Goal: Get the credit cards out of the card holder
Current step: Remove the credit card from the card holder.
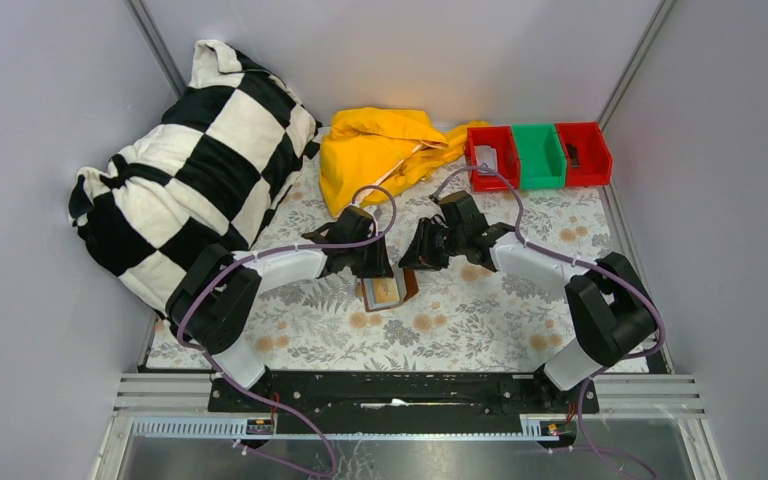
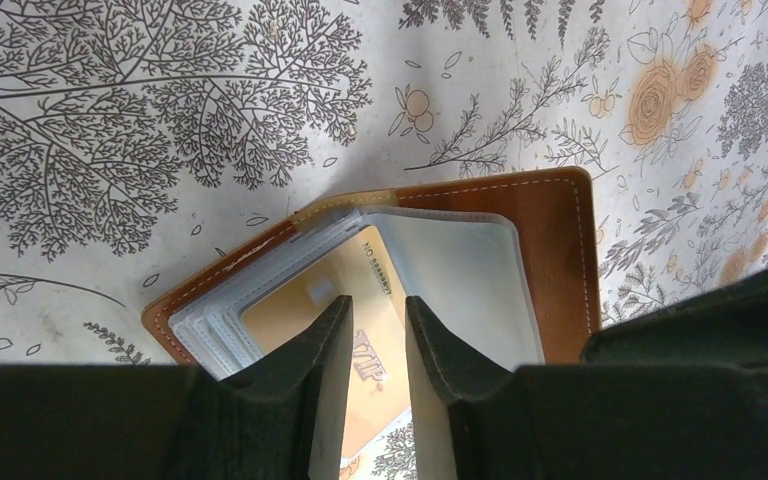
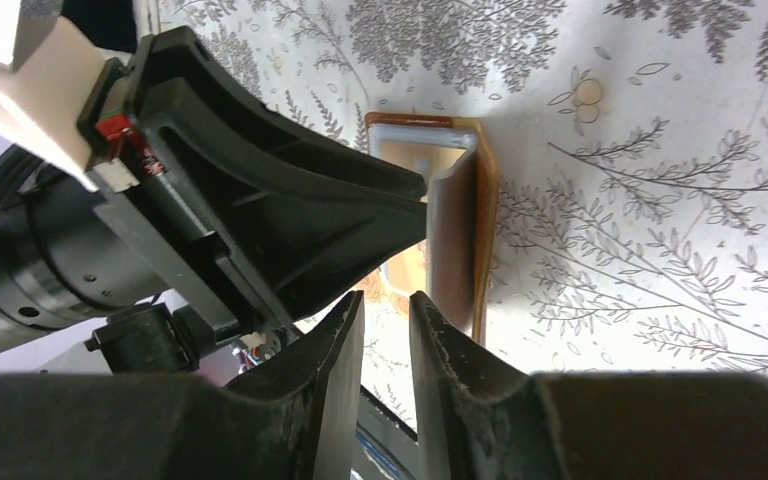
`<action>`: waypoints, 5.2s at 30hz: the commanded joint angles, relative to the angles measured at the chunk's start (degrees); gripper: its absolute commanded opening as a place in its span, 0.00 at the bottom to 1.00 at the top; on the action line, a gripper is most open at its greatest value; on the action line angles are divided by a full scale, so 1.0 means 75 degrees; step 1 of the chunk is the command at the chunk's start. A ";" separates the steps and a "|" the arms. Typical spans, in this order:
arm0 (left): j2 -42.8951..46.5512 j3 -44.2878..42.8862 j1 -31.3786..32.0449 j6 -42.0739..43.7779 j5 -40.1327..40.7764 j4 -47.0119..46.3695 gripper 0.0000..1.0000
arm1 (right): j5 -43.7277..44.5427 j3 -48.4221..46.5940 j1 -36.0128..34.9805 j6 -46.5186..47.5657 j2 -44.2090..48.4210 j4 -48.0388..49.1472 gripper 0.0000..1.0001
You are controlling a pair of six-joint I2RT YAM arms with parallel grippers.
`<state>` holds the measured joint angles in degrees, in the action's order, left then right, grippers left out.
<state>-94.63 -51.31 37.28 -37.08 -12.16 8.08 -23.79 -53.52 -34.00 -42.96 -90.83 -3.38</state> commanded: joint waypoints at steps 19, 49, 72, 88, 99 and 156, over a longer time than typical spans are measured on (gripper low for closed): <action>0.0955 0.0508 -0.0646 -0.0054 -0.0394 0.0601 0.31 | -0.0450 -0.1225 -0.0507 -0.0008 -0.0578 0.0061 0.29; 0.0556 0.0865 -0.0653 0.0285 -0.0485 0.0482 0.28 | -0.0342 0.0537 -0.0181 -0.0298 -0.1204 0.1159 0.33; -0.0218 0.0611 -0.0646 0.0481 -0.0987 0.0091 0.22 | -0.1222 0.1327 0.0247 -0.1321 -0.1695 0.3316 0.18; 0.0161 0.0581 -0.0636 0.0603 -0.0527 0.0818 0.22 | -0.1258 0.2104 0.0250 -0.1782 -0.1244 0.4234 0.00; 0.1317 0.1069 -0.0636 0.0194 -0.0283 0.0883 0.23 | -0.1440 0.2967 0.0234 -0.2397 -0.1356 0.5468 0.00; -0.0192 0.1425 -0.0377 -0.0190 -0.0288 -0.0292 0.24 | -0.0730 0.2578 0.0538 -0.0549 -0.0288 0.3264 0.00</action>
<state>-94.21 -43.83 34.15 -40.80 -19.25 0.08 -30.41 -33.45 -30.00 -50.19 -95.29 23.90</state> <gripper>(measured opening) 0.241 0.020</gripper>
